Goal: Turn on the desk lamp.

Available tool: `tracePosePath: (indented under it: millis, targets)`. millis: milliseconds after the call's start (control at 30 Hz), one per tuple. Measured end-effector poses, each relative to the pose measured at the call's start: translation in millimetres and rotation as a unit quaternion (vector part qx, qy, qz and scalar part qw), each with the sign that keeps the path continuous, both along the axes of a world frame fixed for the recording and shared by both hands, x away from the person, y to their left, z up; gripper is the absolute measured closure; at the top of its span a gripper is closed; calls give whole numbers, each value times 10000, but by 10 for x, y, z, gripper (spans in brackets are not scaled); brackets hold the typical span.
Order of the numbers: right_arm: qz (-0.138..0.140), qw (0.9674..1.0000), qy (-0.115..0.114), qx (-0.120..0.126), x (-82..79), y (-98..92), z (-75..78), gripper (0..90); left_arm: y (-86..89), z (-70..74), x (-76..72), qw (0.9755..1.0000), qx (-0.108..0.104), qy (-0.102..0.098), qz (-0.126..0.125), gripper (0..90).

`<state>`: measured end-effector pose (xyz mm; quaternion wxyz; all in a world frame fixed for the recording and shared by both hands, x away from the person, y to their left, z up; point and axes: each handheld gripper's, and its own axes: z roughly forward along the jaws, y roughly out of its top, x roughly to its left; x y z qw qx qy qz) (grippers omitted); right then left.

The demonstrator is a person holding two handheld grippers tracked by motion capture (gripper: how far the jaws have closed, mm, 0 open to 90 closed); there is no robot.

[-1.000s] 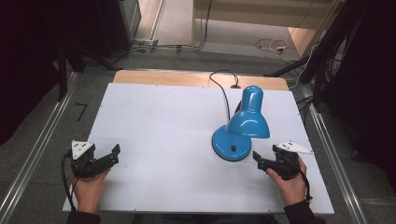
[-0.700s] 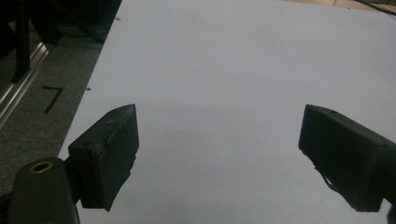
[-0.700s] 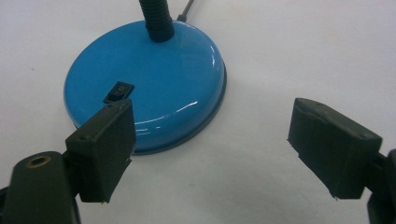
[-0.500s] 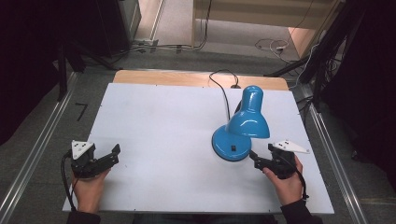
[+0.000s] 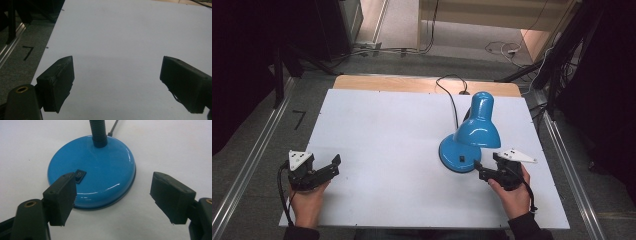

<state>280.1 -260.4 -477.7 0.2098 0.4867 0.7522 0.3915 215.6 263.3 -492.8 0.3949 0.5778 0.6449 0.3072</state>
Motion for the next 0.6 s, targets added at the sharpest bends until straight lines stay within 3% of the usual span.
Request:
tracePosePath:
  millis: [300,533,600]
  targets:
    - [128,9999,-8,-8,14,90,-4,275,2,-1,1,10000,-14,0,-10,127]
    - [154,9998,-87,48,26,128,13,420,-1,-1,1,10000,-16,5,-18,128]
    - [212,9996,-162,129,26,149,20,511,0,-2,2,10000,-21,6,-18,128]
